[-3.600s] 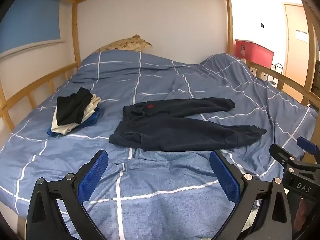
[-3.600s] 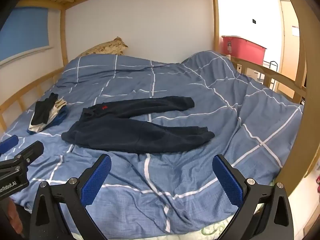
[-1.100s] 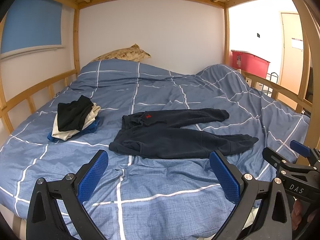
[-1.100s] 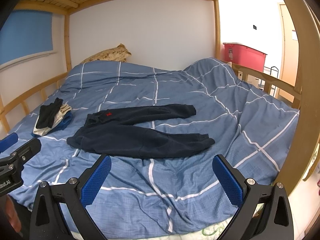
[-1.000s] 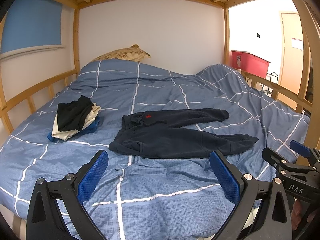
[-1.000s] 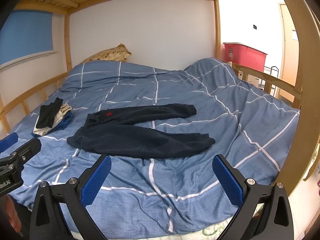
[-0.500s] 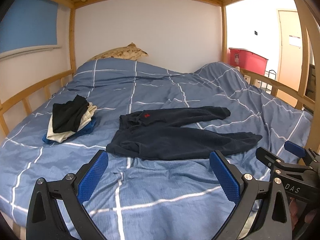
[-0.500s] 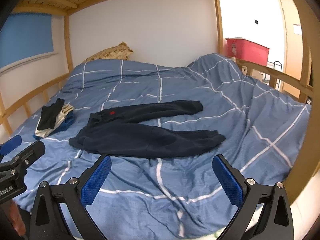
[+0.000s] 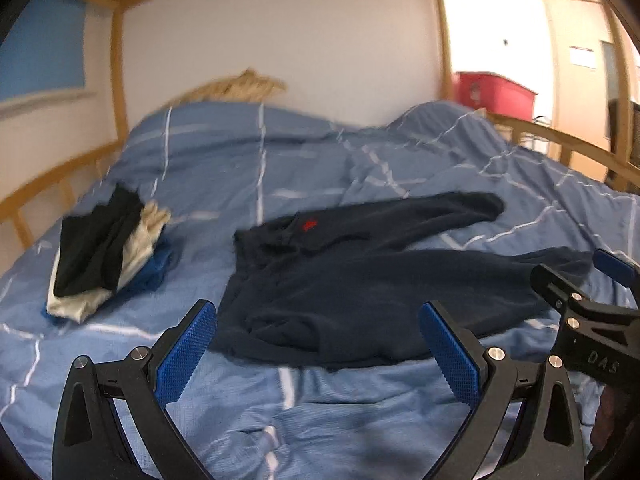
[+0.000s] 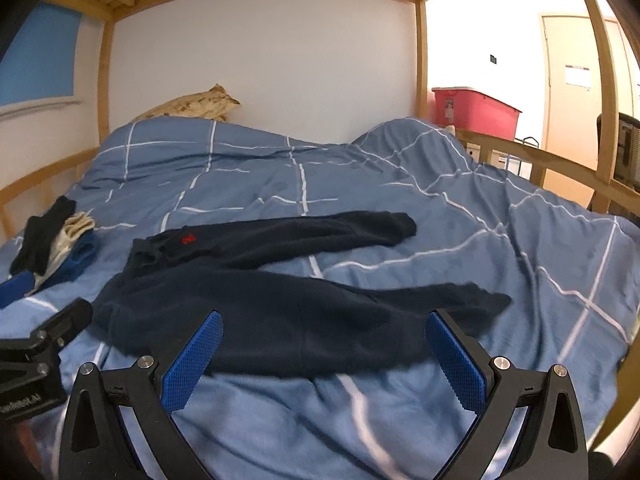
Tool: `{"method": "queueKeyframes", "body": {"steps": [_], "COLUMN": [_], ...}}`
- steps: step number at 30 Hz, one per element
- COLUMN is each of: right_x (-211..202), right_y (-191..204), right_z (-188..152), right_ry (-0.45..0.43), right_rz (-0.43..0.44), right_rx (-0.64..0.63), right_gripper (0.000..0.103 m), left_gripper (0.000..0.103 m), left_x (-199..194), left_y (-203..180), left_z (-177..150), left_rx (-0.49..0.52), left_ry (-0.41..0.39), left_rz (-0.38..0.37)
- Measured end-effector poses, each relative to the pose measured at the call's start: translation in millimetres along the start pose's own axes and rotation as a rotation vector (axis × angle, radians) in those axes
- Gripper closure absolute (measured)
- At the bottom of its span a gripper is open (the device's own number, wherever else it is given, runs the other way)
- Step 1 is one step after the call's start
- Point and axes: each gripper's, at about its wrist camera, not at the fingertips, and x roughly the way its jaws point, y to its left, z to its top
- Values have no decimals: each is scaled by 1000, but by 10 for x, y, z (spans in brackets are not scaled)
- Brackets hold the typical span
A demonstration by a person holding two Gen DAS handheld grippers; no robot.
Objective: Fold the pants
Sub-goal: 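Move both tools down toward the waistband and leg cuffs of the sweatpants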
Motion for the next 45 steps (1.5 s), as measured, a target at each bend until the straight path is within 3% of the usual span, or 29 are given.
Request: {"method": "queueKeyframes", "body": {"steps": [3, 7, 14, 19, 22, 26, 31, 38, 41, 45], "right_x": [113, 122, -120, -139, -70, 47, 168, 294, 469, 795], "right_y": [208, 314, 92, -135, -234, -124, 178, 355, 385, 304], "right_z": [118, 304, 869, 1183, 1242, 1183, 1039, 939, 777, 460], "right_ry": [70, 177, 297, 338, 373, 406, 480, 504, 521, 609], "right_rz": [37, 56, 103, 133, 147, 146, 74, -59, -84, -86], "right_rx": [-28, -55, -8, 4, 55, 55, 43, 95, 110, 204], "right_gripper": [1, 1, 1, 1, 1, 1, 3, 5, 13, 26], "left_gripper": [0, 0, 0, 0, 0, 1, 1, 3, 10, 18], "left_x": [82, -46, -464, -636, -614, -399, -126, 289, 557, 802], "left_y": [131, 161, 9, -90, -61, 50, 219, 508, 535, 567], "left_z": [112, 395, 996, 1228, 1214, 1129, 1017, 804, 644, 491], "left_rx": [-78, -84, -88, -181, -200, -162, -78, -97, -104, -115], "left_ry": [112, 171, 253, 318, 329, 348, 374, 435, 480, 515], "left_rz": [-7, 53, 132, 203, 240, 213, 163, 113, 108, 125]}}
